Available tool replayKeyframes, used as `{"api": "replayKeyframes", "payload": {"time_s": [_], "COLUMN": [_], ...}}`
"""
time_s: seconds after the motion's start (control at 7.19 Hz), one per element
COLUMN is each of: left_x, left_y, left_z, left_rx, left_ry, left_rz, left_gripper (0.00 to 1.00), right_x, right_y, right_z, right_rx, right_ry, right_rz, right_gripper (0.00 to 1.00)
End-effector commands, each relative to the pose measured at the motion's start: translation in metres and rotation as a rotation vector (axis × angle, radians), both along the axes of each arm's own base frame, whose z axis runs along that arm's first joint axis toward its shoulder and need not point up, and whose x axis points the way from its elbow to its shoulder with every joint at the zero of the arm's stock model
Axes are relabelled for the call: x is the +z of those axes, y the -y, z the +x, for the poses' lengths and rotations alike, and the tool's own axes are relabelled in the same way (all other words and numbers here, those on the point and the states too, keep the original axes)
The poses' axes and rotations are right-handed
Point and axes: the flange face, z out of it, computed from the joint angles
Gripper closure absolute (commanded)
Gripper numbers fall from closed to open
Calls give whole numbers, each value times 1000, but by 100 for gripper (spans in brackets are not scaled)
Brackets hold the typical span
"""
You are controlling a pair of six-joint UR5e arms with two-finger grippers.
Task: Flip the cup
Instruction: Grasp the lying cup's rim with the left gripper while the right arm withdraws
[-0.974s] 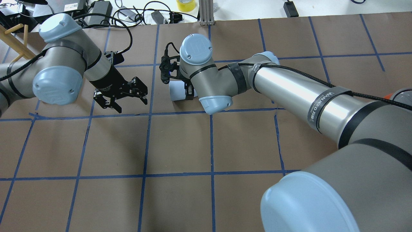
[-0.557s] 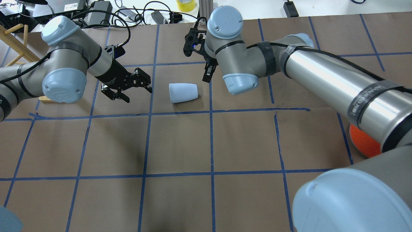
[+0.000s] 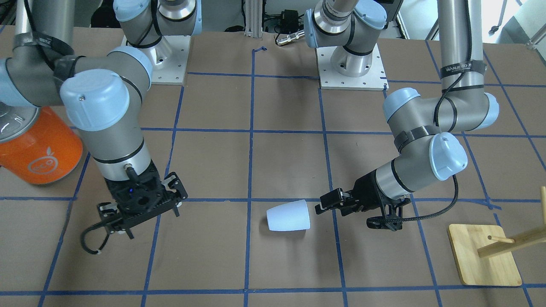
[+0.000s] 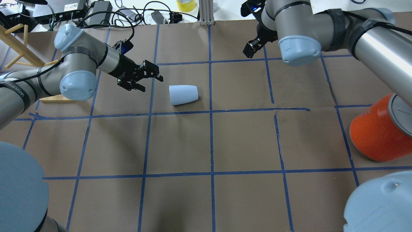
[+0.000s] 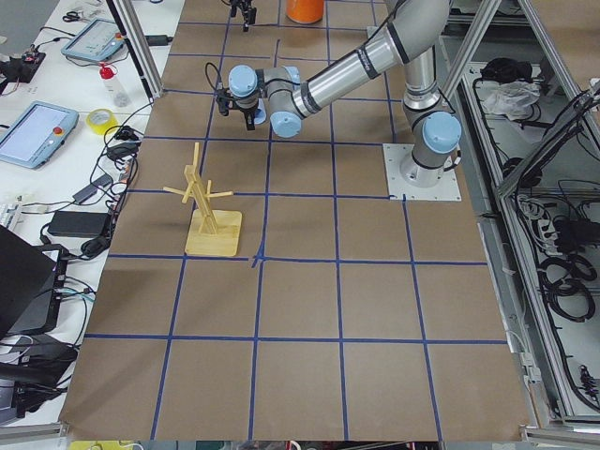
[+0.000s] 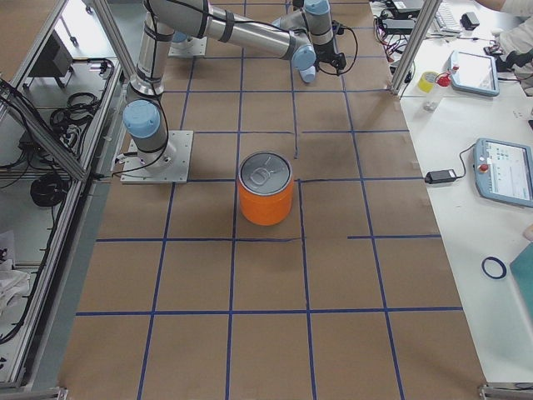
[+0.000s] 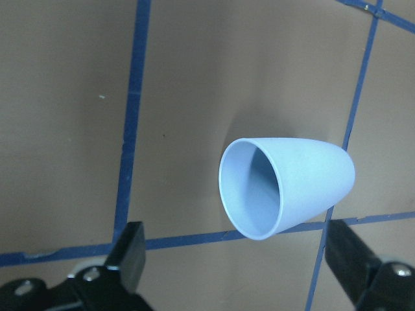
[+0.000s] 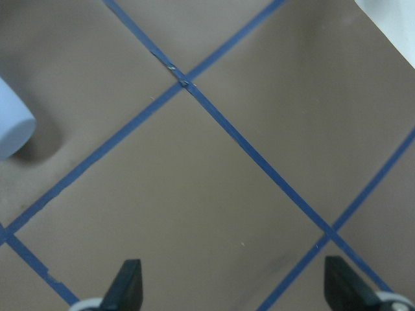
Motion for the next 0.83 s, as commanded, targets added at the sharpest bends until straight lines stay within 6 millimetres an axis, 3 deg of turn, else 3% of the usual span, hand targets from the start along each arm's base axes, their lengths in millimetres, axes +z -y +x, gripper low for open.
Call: {"api": "replayKeyframes", "payload": {"time_s": [0.0, 0.14, 0.28, 0.42, 0.56, 0.7], "left_x": [-36, -45, -50, -55, -50, -48], "left_y": [-7, -17, -16, -16, -14, -13], "left_z": [-17, -20, -24, -31, -40, -40], "left_rx": [9, 16, 21, 26, 34, 52], "left_ry": [-214, -239, -287, -338, -398, -403], "left_rz": [52, 75, 87, 96, 97, 109], "left_gripper": [5, 5, 13, 32, 74, 100], "right_x": [40, 54, 54, 73, 77, 89], "right_y": [-31, -49, -53, -63, -70, -72], "right_z": [-20, -22, -24, -22, -26, -26], "right_rx": [-322, -380, -422, -439, -552, -671], "right_ry": [1, -6, 4, 12, 25, 64], "right_rz": [75, 123, 152, 135, 118, 85], "right_gripper": [0, 0, 0, 0, 0, 0]}}
